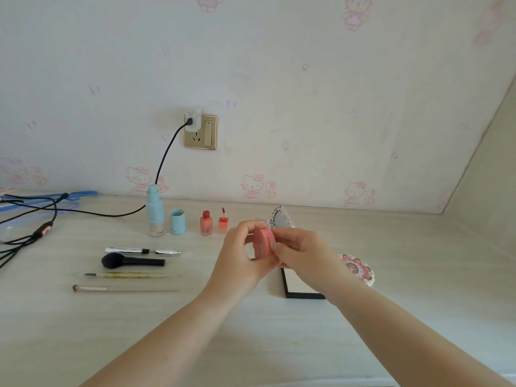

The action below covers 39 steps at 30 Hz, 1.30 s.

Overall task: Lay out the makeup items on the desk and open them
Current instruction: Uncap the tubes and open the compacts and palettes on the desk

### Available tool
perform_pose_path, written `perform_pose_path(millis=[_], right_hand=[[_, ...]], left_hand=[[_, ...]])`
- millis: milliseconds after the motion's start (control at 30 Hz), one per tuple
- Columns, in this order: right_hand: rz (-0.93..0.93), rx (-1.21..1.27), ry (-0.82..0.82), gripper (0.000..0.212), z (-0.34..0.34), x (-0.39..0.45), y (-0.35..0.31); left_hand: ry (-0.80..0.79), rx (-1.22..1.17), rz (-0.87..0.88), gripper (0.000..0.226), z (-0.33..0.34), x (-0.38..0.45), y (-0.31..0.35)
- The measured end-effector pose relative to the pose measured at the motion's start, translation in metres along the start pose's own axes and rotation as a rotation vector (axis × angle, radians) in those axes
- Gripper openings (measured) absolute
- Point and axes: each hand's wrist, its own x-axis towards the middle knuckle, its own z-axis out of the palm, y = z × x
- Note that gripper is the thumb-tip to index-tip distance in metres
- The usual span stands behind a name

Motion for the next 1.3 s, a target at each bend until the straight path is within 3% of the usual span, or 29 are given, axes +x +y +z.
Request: perform_pose_path(millis=[367,500,800,900,1100,1200,1300], right_hand=[[-0.096,-0.280,0.147,0.032,-0.031,-0.016,0.005],[-0.027,-0.365,0.282,0.034,-0.054,-0.013,0.018],[0.257,0.272,0.426,0.026,-0.131,0.009,0.062],[0.316,0.376,0.456,0.029,-0.147,0.019,0.078],[0.335,0.277,0.480,0.024,-0.162,0.047,0.095],[0.345,0.191,0.478,0.025,-0.163,0.067,0.105],[0.375,0.118,0.454,0.027,-0.158,0.087,0.116]], left_hand=[[-0.080,-0.068,0.017,0.049,0.042,0.003,0.009],[-0.116,-0.178,-0.047,0.052,0.067,0.009,0.012],[-0.253,-0.740,-0.370,0.051,0.114,0.026,0.012],[-0.279,-0.879,-0.472,0.049,0.131,0.036,0.006],[-0.165,-0.887,-0.687,0.051,0.146,0.057,-0.007],[-0.078,-0.810,-0.729,0.059,0.145,0.061,-0.010],[-0.012,-0.727,-0.736,0.054,0.143,0.065,-0.013]])
